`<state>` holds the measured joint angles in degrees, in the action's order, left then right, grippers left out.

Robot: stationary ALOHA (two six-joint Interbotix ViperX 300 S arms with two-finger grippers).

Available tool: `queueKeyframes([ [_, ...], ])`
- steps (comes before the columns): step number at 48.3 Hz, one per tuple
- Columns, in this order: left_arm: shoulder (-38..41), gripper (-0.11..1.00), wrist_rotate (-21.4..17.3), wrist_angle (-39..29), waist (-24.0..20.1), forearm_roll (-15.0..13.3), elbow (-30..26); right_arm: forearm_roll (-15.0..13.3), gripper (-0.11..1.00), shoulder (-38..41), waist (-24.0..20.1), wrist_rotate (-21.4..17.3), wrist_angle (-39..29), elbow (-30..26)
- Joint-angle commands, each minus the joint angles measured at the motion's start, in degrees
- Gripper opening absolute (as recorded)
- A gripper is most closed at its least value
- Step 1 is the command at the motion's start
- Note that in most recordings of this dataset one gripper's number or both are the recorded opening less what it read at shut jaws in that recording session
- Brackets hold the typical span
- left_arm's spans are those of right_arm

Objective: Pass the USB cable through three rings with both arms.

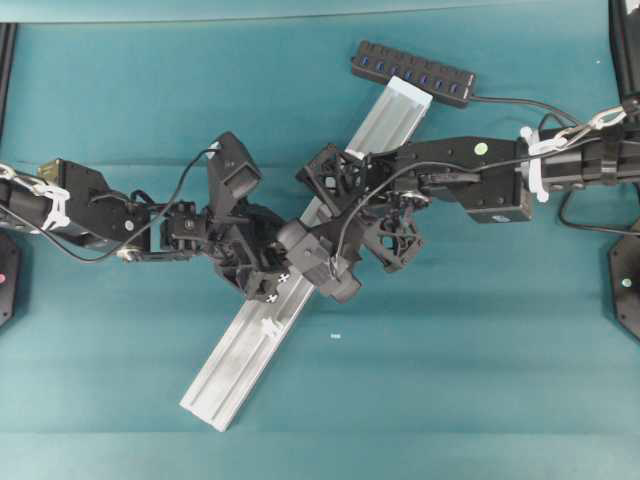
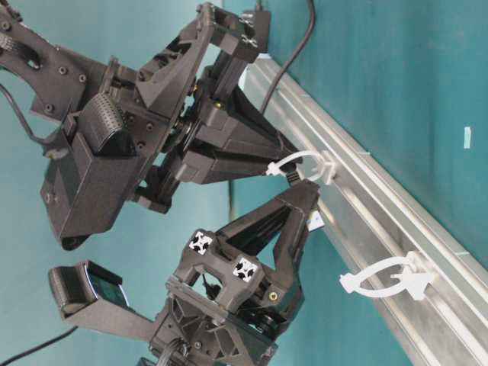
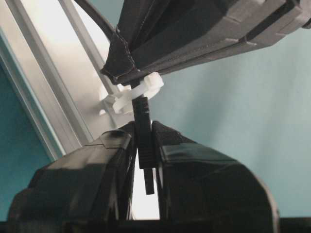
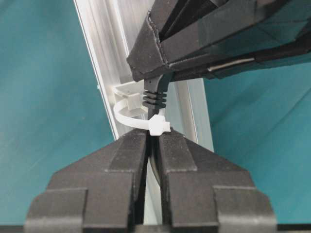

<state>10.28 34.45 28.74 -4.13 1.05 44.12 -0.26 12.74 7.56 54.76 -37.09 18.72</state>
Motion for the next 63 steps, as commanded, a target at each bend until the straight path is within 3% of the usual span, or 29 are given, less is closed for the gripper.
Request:
queueKeyframes([
  [1, -0.79, 0.11, -0.09, 0.26, 0.62, 0.09, -1.05, -0.18, 0.06, -0.18, -0.18, -0.62, 0.35, -0.35],
  [28, -0.79, 0.11, 0.53, 0.18, 0.62, 0.09, -1.05, 0.53, 0.07, -0.70, -0.09, -0.97, -0.53, 0.35],
  [31, -0.79, 0.11, 0.53, 0.09, 0.62, 0.09, -1.05, 0.62, 0.15, -0.79, 0.00, -0.97, -0.97, 0.35],
  [36, -0.79, 0.11, 0.62, -0.18, 0.62, 0.09, -1.14, 0.53, 0.41, -1.05, 0.00, -1.58, -1.05, 0.79],
  [41, -0.97, 0.11, 0.79, -0.44, 0.62, 0.09, -0.97, 0.26, 0.73, -1.23, 0.00, -5.01, -0.70, 1.14],
  [45, -1.41, 0.11, 1.49, -1.49, 0.79, 0.09, -0.88, 0.26, 0.89, -1.93, 0.18, -8.44, 0.70, 1.23],
  [53, -2.99, 0.11, 5.45, -5.89, 1.05, 0.09, -0.70, -0.35, 0.85, -4.39, 1.23, -13.71, 2.81, 2.55],
  [63, -5.45, 0.11, 6.24, -7.03, 1.67, 0.09, 1.23, -0.53, 0.85, -7.38, 0.79, -14.85, 4.31, 3.25],
])
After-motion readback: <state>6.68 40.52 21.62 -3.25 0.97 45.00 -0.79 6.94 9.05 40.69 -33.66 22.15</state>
